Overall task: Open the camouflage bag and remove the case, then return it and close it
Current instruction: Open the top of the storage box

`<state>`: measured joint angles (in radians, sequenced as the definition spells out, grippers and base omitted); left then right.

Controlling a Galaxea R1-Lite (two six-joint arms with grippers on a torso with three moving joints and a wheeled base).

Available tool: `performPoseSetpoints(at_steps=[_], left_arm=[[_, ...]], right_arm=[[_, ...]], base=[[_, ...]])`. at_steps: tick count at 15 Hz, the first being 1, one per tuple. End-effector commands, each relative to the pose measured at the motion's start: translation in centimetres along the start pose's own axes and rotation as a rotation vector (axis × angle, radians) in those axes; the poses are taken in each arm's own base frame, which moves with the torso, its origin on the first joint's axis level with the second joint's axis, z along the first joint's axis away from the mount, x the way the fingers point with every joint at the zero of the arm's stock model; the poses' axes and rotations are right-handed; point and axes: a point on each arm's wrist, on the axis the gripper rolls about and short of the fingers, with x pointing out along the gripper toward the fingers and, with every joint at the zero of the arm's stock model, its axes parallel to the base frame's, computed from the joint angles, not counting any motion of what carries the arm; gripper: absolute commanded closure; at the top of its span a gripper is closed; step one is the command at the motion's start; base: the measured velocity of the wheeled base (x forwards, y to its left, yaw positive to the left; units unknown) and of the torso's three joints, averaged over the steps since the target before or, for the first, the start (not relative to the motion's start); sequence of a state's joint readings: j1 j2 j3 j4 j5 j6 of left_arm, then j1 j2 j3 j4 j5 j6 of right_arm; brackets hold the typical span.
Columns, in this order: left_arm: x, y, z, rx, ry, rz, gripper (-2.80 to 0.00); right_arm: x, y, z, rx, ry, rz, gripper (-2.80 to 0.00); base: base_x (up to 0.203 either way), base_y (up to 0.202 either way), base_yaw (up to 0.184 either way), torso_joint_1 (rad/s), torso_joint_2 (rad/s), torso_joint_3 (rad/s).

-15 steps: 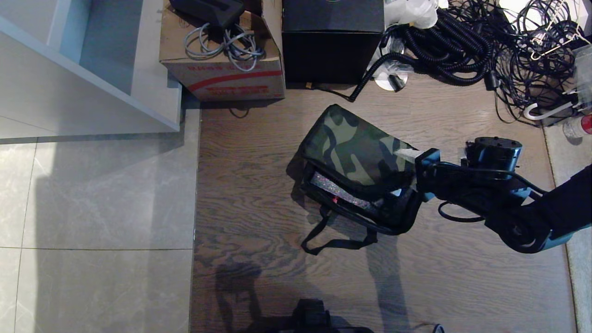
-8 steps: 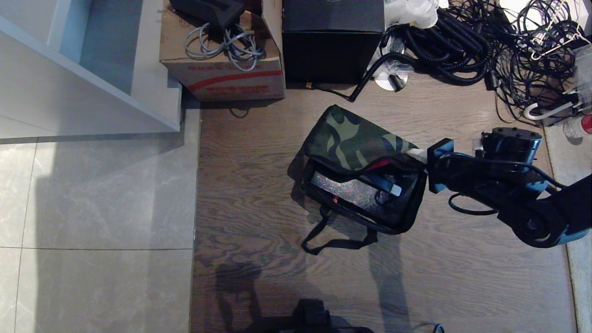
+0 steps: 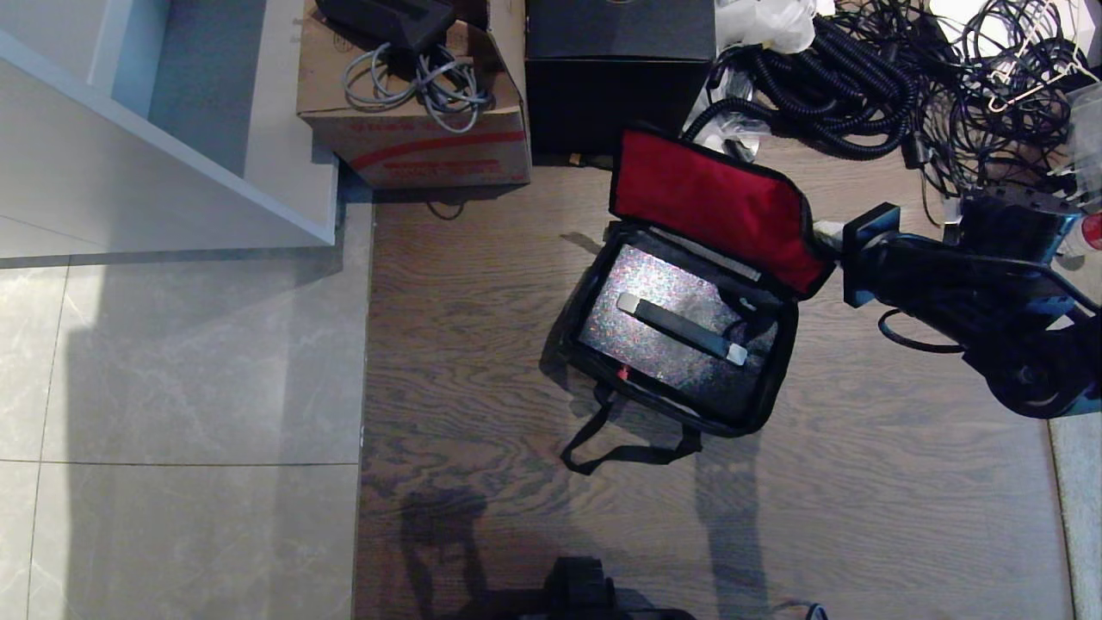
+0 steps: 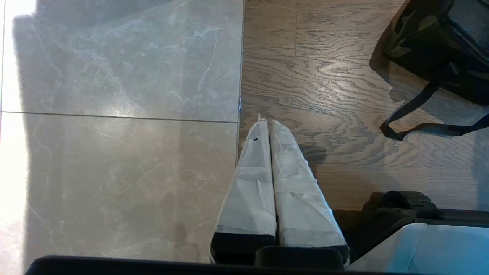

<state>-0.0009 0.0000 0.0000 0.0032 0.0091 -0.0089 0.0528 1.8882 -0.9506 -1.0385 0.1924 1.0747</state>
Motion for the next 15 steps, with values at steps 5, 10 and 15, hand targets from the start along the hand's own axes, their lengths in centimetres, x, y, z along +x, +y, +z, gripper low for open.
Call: performPoseSetpoints(at_steps=[5,10,15], left_arm=[[0.0,0.0,0.0,0.000,0.000,-0.001,0.00],[0.0,0.0,0.0,0.000,0.000,-0.001,0.00],[0.0,0.0,0.0,0.000,0.000,-0.001,0.00]], right_arm=[[2.6,-3.9,-0.8,-0.318,-0.080,-0.141,-2.80],[2.5,-2.7,2.3,-0.379,-0.233,-0.073,-2.80],[0.4,0.4,4.8,-0.478,-0.326,0.015,-2.80]], base=[[0.000,0.000,0.000,0.000,0.00,0.000],[0.000,0.000,0.000,0.000,0.00,0.000],[0.000,0.000,0.000,0.000,0.00,0.000]])
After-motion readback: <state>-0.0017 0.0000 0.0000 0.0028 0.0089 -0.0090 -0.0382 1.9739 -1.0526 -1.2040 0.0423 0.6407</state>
